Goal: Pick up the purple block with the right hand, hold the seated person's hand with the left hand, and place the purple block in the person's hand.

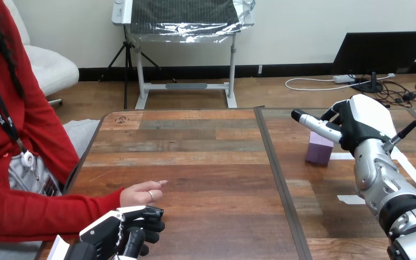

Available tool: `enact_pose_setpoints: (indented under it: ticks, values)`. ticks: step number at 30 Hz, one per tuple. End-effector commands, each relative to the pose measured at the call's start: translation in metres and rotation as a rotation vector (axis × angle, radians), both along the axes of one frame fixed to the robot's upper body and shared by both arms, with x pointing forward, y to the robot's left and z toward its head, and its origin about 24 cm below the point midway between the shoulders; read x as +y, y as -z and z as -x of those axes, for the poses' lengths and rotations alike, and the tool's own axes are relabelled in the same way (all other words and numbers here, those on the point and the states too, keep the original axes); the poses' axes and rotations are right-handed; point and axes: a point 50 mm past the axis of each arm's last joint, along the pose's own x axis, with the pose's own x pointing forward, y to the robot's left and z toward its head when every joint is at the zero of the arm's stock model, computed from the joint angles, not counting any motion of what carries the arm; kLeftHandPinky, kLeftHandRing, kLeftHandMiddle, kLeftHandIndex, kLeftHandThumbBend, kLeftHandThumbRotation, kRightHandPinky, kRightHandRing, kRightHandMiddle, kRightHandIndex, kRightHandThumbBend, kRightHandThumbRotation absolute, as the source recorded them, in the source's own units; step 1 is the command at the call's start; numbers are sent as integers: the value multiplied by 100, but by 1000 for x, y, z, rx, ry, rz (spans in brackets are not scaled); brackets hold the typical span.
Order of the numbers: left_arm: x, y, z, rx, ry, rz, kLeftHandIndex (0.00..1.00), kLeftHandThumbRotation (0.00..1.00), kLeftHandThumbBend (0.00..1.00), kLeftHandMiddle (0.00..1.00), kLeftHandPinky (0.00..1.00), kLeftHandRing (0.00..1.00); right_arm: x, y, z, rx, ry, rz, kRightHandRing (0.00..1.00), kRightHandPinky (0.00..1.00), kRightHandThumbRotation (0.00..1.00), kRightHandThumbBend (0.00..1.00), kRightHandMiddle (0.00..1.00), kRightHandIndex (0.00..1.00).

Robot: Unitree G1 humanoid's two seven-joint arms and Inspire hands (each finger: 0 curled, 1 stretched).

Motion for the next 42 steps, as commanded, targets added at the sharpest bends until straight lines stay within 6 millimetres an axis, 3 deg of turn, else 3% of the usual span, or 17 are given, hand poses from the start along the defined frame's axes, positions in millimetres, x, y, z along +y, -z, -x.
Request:
enact_pose_setpoints:
  ticks: [1,14,42]
  values:
    - [-2,-6,-8,-62,10,6,66,86,40,66,55,63,5,-43,-21,-127,-28,23,61,53,96,74,62,63]
    - [-2,-6,-8,-57,5,6,66,85,40,66,55,63,5,-43,-23,-60,-24,11,69,60,100,79,70,72]
    - [-1,-6,-7,-50,9,3,66,87,41,66,56,63,8,-41,-24,4,-39,-15,76,67,100,79,79,79]
